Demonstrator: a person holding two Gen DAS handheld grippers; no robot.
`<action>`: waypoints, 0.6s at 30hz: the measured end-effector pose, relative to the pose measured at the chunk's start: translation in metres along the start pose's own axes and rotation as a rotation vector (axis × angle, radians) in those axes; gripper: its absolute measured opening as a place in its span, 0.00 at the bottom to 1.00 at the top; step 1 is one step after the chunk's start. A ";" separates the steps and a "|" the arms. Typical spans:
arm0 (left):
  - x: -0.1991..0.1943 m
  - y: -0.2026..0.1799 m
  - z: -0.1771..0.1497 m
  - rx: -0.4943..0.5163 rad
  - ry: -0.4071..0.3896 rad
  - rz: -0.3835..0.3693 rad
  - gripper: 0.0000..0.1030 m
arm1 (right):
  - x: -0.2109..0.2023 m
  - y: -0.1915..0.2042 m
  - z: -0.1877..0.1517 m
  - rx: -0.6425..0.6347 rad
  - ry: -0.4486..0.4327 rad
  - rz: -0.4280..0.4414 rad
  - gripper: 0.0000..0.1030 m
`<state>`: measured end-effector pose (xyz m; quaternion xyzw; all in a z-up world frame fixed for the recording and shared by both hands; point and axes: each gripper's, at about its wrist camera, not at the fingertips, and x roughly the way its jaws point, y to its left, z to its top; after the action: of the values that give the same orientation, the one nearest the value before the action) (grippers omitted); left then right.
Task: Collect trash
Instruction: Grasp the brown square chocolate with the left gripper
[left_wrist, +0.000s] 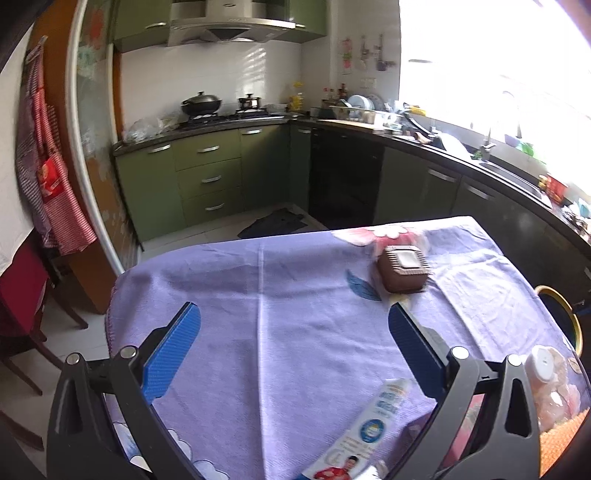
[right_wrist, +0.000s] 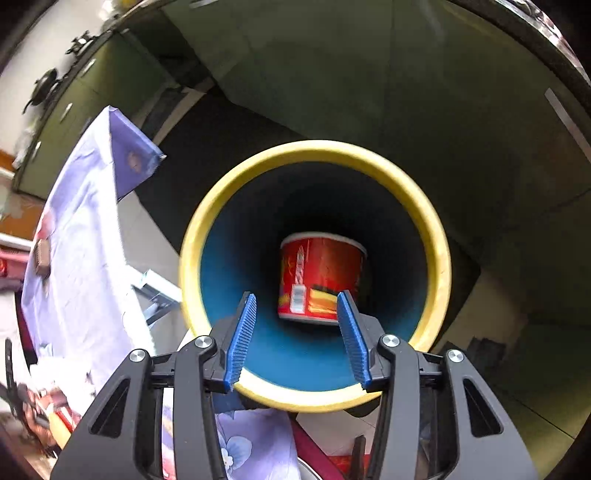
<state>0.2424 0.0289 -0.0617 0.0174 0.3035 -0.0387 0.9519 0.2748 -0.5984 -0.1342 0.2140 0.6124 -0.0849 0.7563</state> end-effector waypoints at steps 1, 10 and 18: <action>-0.002 -0.003 0.001 0.009 -0.001 -0.009 0.94 | -0.006 0.003 -0.012 -0.009 -0.003 0.006 0.45; 0.024 -0.052 0.043 0.103 0.218 -0.079 0.94 | -0.033 0.023 -0.048 -0.077 -0.056 0.049 0.47; 0.122 -0.111 0.076 0.110 0.443 -0.051 0.94 | -0.036 0.038 -0.069 -0.129 -0.073 0.098 0.48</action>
<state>0.3764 -0.0934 -0.0717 0.0699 0.5028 -0.0744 0.8584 0.2199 -0.5403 -0.1019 0.1915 0.5773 -0.0157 0.7936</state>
